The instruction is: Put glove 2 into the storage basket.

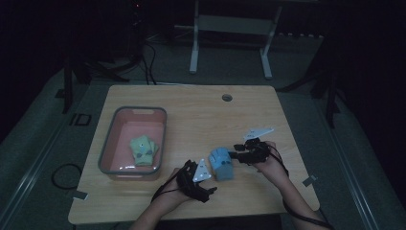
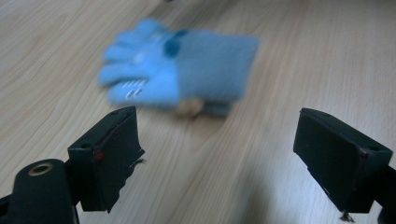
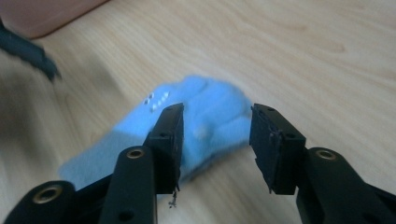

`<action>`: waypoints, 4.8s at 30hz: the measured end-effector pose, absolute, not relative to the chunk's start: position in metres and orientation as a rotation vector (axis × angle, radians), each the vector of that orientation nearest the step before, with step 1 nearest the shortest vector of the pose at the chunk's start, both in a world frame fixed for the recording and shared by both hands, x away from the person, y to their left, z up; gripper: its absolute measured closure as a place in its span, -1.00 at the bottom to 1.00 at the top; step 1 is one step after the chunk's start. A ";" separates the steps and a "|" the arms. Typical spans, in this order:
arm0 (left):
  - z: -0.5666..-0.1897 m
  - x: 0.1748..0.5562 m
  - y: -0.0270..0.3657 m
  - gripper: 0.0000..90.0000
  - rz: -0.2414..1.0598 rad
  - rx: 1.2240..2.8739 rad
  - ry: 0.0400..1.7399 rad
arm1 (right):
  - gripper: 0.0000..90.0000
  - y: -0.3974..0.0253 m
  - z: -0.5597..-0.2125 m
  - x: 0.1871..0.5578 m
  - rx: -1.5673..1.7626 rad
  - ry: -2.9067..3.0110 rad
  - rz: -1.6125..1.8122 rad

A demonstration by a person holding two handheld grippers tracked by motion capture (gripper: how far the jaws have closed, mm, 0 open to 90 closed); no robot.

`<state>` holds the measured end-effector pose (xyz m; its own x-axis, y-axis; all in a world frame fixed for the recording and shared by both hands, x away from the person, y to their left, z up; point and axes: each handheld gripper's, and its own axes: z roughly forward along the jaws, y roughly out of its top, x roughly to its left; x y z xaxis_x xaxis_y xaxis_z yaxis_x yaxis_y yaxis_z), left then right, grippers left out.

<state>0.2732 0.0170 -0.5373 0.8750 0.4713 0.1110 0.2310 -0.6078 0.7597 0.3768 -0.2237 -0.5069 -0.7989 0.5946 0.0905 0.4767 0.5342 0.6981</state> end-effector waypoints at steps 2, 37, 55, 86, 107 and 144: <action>-0.537 0.274 0.011 -0.66 0.379 2.259 0.475 | 0.20 -0.222 -0.506 0.378 0.919 2.612 1.117; -0.548 0.311 -0.030 0.65 0.412 2.419 0.305 | 0.62 -0.199 -0.549 0.402 1.012 2.762 1.074; -0.513 0.306 -0.015 0.68 0.486 2.426 0.288 | 0.87 -0.191 -0.516 0.398 1.008 2.712 1.198; -0.445 0.296 0.034 0.68 0.690 2.439 0.301 | 0.87 -0.137 -0.434 0.400 0.817 2.659 1.351; -0.426 0.286 0.092 0.68 0.748 2.445 0.402 | 0.87 -0.067 -0.409 0.405 0.675 2.712 1.380; -0.477 0.279 0.199 0.68 0.693 2.458 0.709 | 0.87 0.065 -0.456 0.416 0.582 2.905 1.304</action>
<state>0.2786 0.1993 -0.4774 0.7367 0.5903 0.3299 0.3434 -0.7469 0.5694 0.4164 0.0648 -0.4558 -0.9311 0.2837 0.2294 0.3599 0.6117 0.7045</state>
